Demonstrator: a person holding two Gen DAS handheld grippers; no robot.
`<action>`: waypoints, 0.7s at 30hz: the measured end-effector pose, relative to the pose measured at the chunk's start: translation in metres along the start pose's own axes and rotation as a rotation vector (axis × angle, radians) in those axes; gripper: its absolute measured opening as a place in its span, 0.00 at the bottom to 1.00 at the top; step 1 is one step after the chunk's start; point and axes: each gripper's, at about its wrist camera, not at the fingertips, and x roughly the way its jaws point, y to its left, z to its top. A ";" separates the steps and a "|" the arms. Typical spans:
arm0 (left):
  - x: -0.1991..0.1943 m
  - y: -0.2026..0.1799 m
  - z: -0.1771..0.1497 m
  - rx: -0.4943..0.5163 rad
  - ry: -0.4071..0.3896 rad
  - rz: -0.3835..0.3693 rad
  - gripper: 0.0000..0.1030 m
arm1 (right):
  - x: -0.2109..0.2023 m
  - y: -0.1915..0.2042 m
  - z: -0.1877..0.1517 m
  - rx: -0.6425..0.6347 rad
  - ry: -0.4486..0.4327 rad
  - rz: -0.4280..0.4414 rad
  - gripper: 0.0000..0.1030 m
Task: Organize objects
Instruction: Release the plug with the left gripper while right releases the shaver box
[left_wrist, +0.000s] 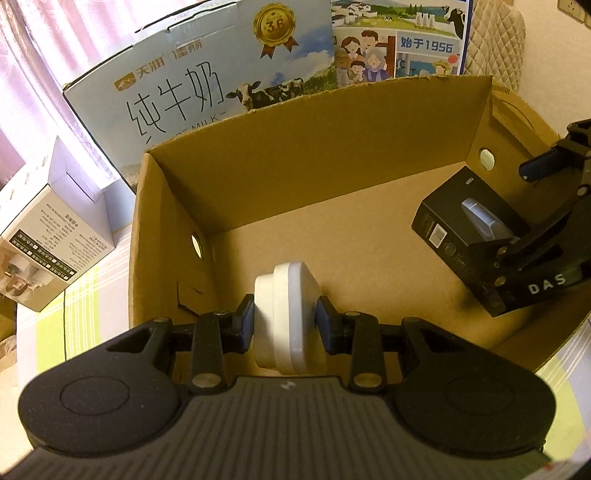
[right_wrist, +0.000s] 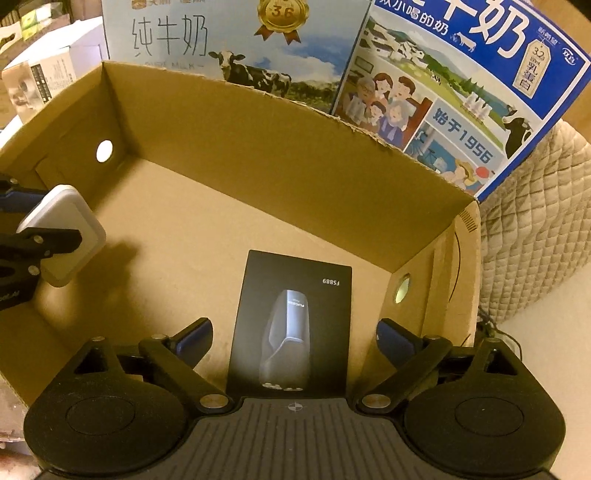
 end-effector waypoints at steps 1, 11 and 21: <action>0.001 0.000 0.000 0.002 0.004 0.000 0.29 | -0.001 -0.001 -0.001 0.003 -0.005 0.006 0.90; -0.007 -0.001 0.000 0.020 -0.030 0.013 0.61 | -0.023 -0.010 -0.011 0.029 -0.073 0.061 0.92; -0.034 0.012 -0.008 -0.025 -0.068 -0.006 0.71 | -0.070 -0.022 -0.030 0.109 -0.198 0.137 0.92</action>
